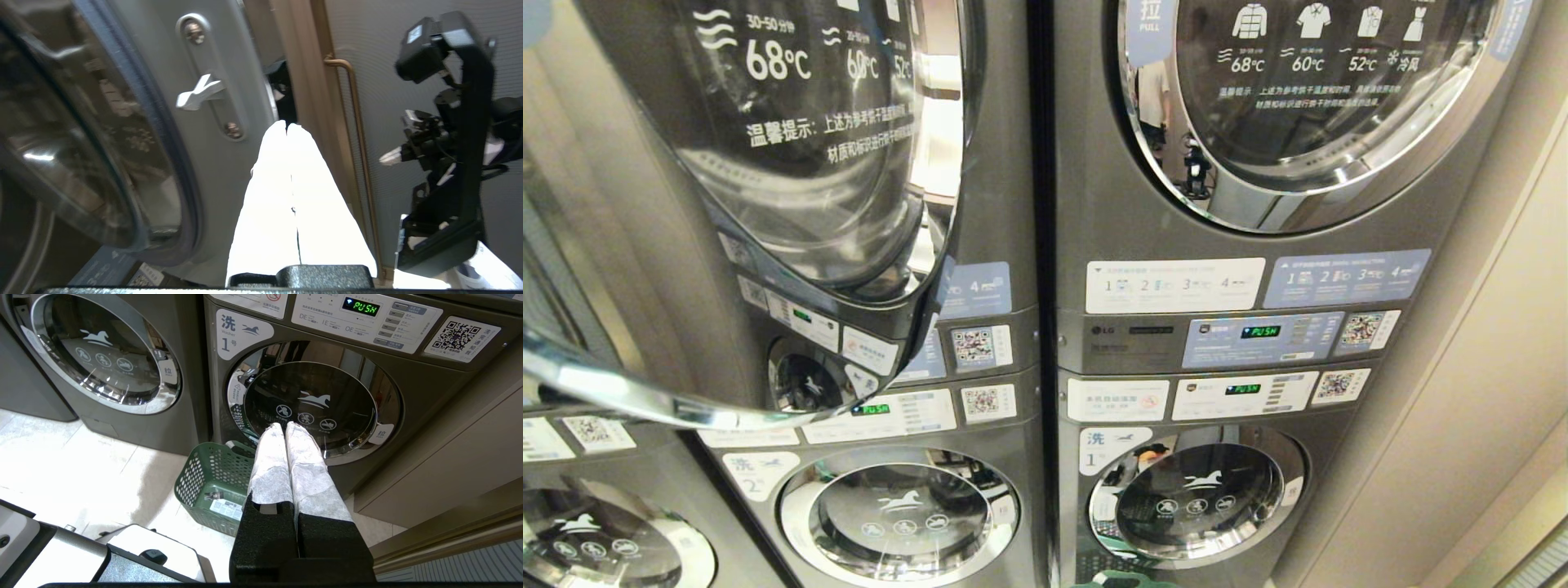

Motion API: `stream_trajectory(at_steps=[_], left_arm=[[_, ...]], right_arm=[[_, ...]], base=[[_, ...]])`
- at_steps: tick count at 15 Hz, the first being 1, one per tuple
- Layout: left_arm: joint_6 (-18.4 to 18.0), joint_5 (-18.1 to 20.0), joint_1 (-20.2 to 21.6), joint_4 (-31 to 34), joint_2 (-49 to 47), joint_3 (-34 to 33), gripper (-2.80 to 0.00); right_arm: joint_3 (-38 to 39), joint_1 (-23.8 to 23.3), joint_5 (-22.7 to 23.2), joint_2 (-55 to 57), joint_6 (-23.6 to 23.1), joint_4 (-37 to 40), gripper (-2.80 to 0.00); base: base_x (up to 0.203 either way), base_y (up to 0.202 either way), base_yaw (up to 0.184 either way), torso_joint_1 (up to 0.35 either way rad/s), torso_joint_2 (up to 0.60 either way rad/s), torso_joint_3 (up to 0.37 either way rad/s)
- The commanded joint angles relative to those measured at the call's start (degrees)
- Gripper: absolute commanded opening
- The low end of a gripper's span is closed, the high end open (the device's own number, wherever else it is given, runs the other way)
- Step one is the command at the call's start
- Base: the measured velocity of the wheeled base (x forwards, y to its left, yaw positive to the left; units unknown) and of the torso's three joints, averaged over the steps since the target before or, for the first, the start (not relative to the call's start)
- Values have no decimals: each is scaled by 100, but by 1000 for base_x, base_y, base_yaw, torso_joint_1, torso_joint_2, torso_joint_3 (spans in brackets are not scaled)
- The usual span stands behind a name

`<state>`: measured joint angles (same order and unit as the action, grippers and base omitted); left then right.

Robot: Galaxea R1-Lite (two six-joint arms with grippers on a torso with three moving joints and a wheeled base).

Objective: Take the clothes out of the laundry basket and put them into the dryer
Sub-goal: Close the dryer

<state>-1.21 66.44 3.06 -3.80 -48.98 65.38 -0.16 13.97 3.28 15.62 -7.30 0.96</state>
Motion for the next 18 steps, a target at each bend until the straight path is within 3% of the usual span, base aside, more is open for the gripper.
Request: stream_trajectory(at_steps=[1, 5, 12, 18], left_arm=[[6, 96, -180, 23, 43, 10, -280], [6, 475, -535, 34, -85, 10, -280], [-239, 244, -535, -279, -595, -8, -280], [-257, 157, -440, -240, -423, -87, -280]], right_arm=[[-2, 0, 6, 38, -8, 0, -280], [-2, 0, 6, 47, 1, 0, -280], [-3, 0, 6, 98, -2, 9, -280], [-2, 2, 6, 497, 31, 7, -280]], base=[[0, 0, 0, 0, 0, 0], [0, 0, 0, 0, 0, 0], [0, 0, 0, 0, 0, 0], [0, 0, 0, 0, 0, 0]])
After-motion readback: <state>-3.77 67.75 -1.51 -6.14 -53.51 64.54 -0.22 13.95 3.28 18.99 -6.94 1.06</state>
